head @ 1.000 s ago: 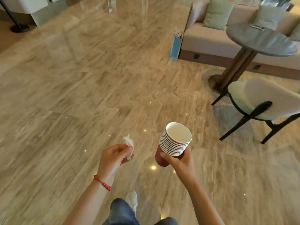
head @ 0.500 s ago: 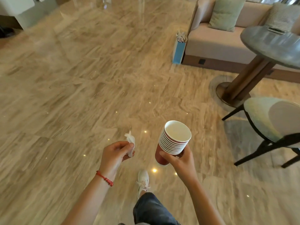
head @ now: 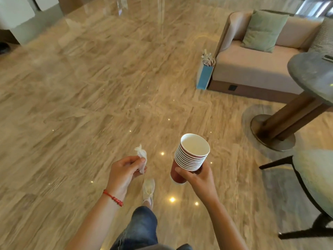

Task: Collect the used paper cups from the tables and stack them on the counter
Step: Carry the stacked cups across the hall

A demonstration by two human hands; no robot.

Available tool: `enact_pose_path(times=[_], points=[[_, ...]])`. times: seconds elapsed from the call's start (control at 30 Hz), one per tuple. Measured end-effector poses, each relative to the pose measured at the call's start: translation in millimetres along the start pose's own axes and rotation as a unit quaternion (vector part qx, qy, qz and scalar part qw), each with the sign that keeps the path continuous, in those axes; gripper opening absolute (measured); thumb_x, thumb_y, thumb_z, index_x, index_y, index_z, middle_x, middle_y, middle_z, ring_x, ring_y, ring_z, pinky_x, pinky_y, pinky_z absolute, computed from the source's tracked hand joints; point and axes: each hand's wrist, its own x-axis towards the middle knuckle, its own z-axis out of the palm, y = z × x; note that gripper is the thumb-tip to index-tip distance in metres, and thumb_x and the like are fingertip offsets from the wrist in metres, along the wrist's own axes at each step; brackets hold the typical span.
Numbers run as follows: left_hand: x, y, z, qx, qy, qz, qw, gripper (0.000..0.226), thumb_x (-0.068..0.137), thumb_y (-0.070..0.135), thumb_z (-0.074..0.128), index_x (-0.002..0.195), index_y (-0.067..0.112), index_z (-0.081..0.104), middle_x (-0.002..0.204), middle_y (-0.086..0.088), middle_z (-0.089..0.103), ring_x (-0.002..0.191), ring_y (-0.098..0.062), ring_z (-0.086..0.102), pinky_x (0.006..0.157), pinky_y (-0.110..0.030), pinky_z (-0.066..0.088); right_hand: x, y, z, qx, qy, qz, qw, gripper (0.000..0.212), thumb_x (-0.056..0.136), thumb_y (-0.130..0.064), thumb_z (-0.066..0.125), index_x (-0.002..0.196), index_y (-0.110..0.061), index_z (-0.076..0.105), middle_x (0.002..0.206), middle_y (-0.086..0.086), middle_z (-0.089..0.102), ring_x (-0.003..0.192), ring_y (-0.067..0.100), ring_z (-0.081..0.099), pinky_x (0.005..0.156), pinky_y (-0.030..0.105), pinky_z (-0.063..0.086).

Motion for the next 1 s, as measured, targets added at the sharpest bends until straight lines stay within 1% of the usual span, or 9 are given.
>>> enact_pose_path(times=[0.13, 0.23, 0.37, 0.5, 0.63, 0.73, 0.8, 0.93, 1.0], points=[[100, 25, 23, -0.003, -0.003, -0.012, 1.000, 0.017, 0.078, 0.005, 0.068, 0.062, 0.012, 0.071, 0.061, -0.006, 0.068, 0.060, -0.015, 0.065, 0.058, -0.023, 0.055, 102, -16, 16, -0.007, 0.007, -0.001, 1.000, 0.059, 0.066, -0.015, 0.084, 0.118, -0.016, 0.055, 0.100, -0.005, 0.070, 0.092, 0.007, 0.067, 0.073, 0.020, 0.054], [176, 57, 42, -0.002, -0.013, -0.017, 1.000, 0.022, 0.078, 0.006, 0.068, 0.058, 0.014, 0.072, 0.060, -0.005, 0.068, 0.060, -0.013, 0.066, 0.057, -0.021, 0.054, 179, -37, 26, -0.012, 0.013, 0.005, 1.000, 0.059, 0.067, -0.016, 0.084, 0.118, -0.017, 0.055, 0.101, -0.004, 0.070, 0.093, 0.008, 0.066, 0.076, 0.024, 0.055], [269, 109, 71, 0.003, -0.033, -0.008, 0.999, 0.023, 0.078, 0.006, 0.067, 0.058, 0.015, 0.073, 0.060, -0.004, 0.069, 0.059, -0.013, 0.067, 0.055, -0.020, 0.054, 272, -70, 31, -0.010, 0.029, 0.009, 0.999, 0.056, 0.067, -0.016, 0.083, 0.117, -0.014, 0.056, 0.101, -0.002, 0.070, 0.095, 0.011, 0.066, 0.080, 0.031, 0.055], [348, 143, 106, 0.020, -0.054, -0.011, 0.998, 0.018, 0.078, 0.007, 0.068, 0.061, 0.014, 0.071, 0.059, -0.001, 0.068, 0.059, -0.013, 0.067, 0.056, -0.020, 0.053, 350, -87, 26, 0.001, 0.064, 0.013, 0.998, 0.051, 0.067, -0.013, 0.083, 0.111, -0.016, 0.058, 0.097, -0.004, 0.070, 0.091, 0.007, 0.066, 0.077, 0.026, 0.055], [423, 158, 147, 0.030, -0.059, -0.031, 0.997, 0.019, 0.078, 0.009, 0.068, 0.061, 0.016, 0.072, 0.060, -0.002, 0.069, 0.061, -0.015, 0.068, 0.057, -0.021, 0.054, 432, -89, 16, 0.014, 0.081, 0.032, 0.996, 0.054, 0.066, -0.011, 0.083, 0.113, -0.013, 0.057, 0.099, -0.001, 0.070, 0.093, 0.011, 0.066, 0.080, 0.031, 0.055], [486, 170, 183, 0.035, -0.067, -0.033, 0.997, 0.016, 0.078, 0.009, 0.068, 0.064, 0.015, 0.073, 0.062, -0.002, 0.070, 0.061, -0.014, 0.068, 0.057, -0.021, 0.054, 503, -88, 6, 0.010, 0.083, 0.029, 0.996, 0.055, 0.066, -0.013, 0.084, 0.114, -0.013, 0.057, 0.098, -0.002, 0.070, 0.092, 0.009, 0.067, 0.073, 0.023, 0.055], [529, 181, 207, 0.036, -0.064, -0.031, 0.997, 0.012, 0.078, 0.009, 0.068, 0.068, 0.013, 0.073, 0.064, -0.003, 0.071, 0.062, -0.015, 0.068, 0.057, -0.021, 0.055, 553, -90, 0, 0.013, 0.083, 0.025, 0.996, 0.055, 0.066, -0.014, 0.083, 0.114, -0.016, 0.056, 0.097, -0.005, 0.070, 0.091, 0.006, 0.066, 0.071, 0.018, 0.054], [611, 215, 257, 0.030, -0.046, -0.032, 0.998, 0.006, 0.078, 0.009, 0.069, 0.073, 0.008, 0.072, 0.065, -0.004, 0.071, 0.063, -0.016, 0.069, 0.058, -0.021, 0.055, 655, -106, -15, 0.016, 0.073, 0.025, 0.997, 0.061, 0.066, -0.017, 0.083, 0.120, -0.016, 0.054, 0.104, -0.004, 0.068, 0.097, 0.009, 0.065, 0.080, 0.027, 0.055], [647, 238, 281, 0.019, -0.046, -0.027, 0.998, 0.006, 0.078, 0.007, 0.068, 0.073, 0.008, 0.072, 0.065, -0.004, 0.071, 0.060, -0.015, 0.068, 0.056, -0.020, 0.054, 705, -121, -22, 0.010, 0.068, 0.017, 0.998, 0.057, 0.066, -0.016, 0.083, 0.116, -0.019, 0.056, 0.102, -0.006, 0.069, 0.096, 0.007, 0.065, 0.078, 0.025, 0.054]])
